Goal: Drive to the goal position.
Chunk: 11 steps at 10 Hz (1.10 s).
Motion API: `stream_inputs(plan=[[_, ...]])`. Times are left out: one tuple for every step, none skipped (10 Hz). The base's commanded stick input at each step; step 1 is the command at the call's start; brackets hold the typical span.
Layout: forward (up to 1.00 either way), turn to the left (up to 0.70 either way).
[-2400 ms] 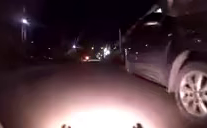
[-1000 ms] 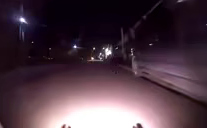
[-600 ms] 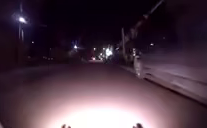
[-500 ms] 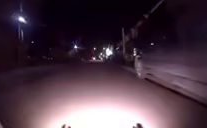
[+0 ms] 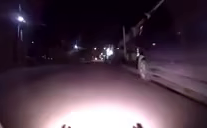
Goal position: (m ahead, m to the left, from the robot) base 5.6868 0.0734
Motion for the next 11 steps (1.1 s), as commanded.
stream_inputs(plan=[[0.6, -0.11], [0.6, -0.15], [0.6, -0.03], [0.6, 0.0], [0.6, 0.0], [0.6, 0.0], [0.6, 0.0], [0.6, 0.0], [0.6, 0.0], [0.6, 0.0], [0.6, 0.0]])
